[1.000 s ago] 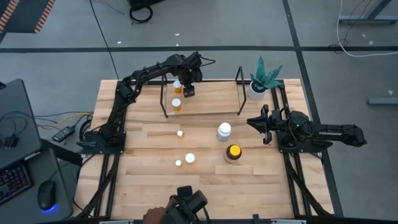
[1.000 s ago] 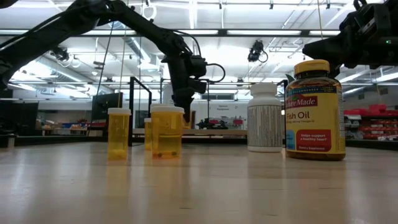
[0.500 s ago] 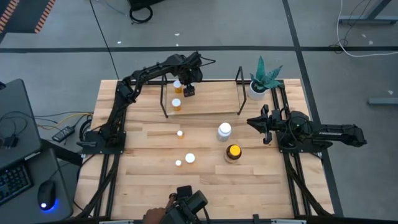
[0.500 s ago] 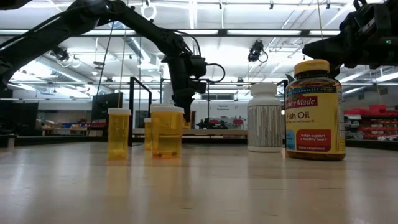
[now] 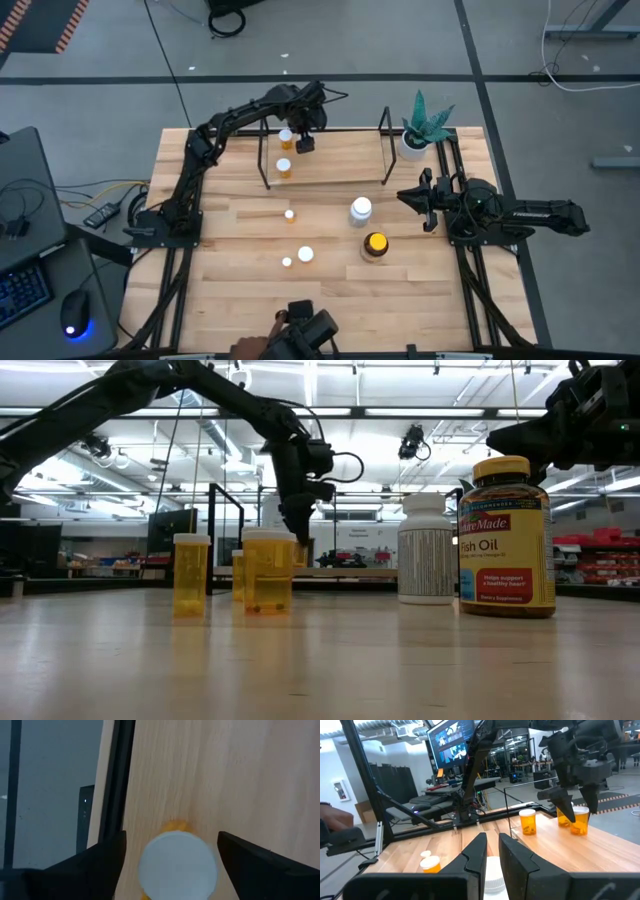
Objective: Pick and place medicine bottles onto shelf by color
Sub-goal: Put the top big orange pill bottle on the shelf, then put the big orange pill bottle on the shelf
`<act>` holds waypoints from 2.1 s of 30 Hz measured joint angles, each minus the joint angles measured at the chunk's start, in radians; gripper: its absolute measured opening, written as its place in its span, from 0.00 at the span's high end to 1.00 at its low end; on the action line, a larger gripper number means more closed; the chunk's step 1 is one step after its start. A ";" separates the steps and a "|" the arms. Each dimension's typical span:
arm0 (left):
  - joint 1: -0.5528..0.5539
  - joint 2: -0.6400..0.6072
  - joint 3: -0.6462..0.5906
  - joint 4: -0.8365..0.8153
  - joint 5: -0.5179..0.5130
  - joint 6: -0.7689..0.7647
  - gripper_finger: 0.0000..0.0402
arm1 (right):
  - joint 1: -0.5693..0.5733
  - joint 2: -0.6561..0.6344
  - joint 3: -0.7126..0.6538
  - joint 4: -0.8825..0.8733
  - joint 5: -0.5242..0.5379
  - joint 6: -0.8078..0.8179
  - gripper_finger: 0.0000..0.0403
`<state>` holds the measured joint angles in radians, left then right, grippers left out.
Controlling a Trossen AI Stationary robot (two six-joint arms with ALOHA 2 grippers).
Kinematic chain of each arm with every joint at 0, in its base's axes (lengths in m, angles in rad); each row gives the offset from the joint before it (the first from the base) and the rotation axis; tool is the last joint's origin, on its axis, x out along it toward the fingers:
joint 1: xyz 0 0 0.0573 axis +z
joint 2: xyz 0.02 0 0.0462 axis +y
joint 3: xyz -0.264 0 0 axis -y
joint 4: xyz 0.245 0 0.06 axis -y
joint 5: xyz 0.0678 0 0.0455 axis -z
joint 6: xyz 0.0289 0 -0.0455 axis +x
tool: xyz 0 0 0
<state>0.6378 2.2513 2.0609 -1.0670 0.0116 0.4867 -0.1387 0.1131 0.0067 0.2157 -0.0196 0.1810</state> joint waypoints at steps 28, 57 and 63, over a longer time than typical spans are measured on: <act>-0.317 -0.214 0.107 -0.181 0.132 -0.023 0.31 | 0.000 0.000 0.000 0.000 0.000 0.000 0.86; -0.790 -0.230 -0.244 -0.300 0.022 -0.349 0.50 | 0.000 0.000 0.000 0.000 0.000 0.000 0.86; -0.824 -0.230 -0.310 -0.267 0.016 -0.447 0.46 | 0.000 0.000 0.000 0.000 0.000 0.000 0.86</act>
<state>-0.1863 2.0212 1.7514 -1.3337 0.0272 0.0398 -0.1385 0.1130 0.0067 0.2155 -0.0196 0.1810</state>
